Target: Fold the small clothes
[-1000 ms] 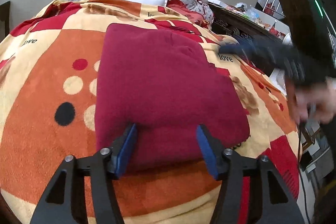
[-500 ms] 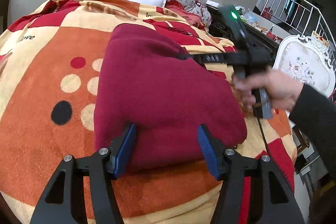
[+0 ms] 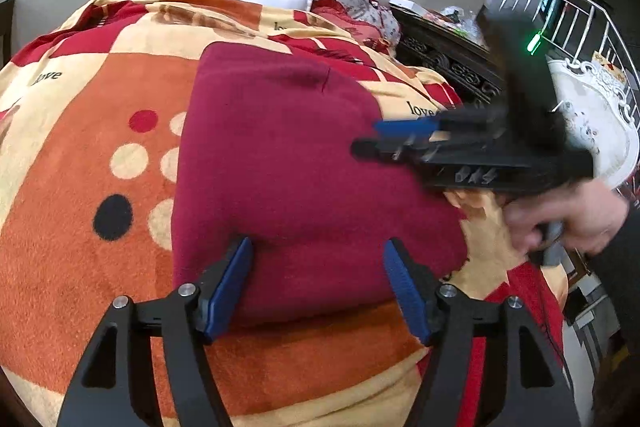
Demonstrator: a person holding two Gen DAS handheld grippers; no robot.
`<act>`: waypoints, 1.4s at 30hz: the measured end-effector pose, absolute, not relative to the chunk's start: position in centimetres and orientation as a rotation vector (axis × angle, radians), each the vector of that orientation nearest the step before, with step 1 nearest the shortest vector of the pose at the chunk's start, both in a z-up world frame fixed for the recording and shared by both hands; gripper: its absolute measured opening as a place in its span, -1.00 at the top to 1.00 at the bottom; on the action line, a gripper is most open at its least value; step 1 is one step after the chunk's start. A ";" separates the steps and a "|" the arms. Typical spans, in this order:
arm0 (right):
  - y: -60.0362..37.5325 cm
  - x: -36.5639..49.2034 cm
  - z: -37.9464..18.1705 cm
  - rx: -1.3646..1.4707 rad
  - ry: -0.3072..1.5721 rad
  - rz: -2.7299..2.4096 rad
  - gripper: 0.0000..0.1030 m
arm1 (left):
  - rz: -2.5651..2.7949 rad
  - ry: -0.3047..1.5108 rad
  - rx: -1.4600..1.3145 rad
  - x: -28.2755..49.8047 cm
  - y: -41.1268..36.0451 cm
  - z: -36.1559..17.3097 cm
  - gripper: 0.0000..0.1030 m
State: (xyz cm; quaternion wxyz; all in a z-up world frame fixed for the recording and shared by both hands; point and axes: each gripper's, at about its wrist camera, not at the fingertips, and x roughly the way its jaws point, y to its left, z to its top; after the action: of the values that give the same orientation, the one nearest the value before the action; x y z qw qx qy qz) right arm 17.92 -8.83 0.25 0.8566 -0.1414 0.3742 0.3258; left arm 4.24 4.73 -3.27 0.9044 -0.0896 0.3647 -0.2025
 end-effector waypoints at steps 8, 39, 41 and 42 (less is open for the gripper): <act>-9.4 14.4 1.9 -0.189 0.695 0.640 0.17 | -0.404 0.755 -0.178 4.2 4.9 -3.3 -0.32; -14.2 11.3 1.0 0.072 0.637 0.634 -0.34 | -0.417 0.726 -0.235 1.7 5.4 -1.0 -1.00; -15.8 9.4 1.9 0.106 0.624 0.544 -0.48 | -0.340 0.737 -0.181 0.2 4.9 -0.5 -1.00; -16.1 8.3 2.2 0.095 0.625 0.526 -0.48 | -0.293 0.756 -0.159 -0.6 4.5 -0.4 -1.00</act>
State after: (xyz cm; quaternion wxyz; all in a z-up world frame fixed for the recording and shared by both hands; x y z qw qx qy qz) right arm 8.26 -16.10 2.15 0.9166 0.0463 0.3038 0.2557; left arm -0.59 4.49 -0.44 0.9159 -0.0771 0.3673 -0.1425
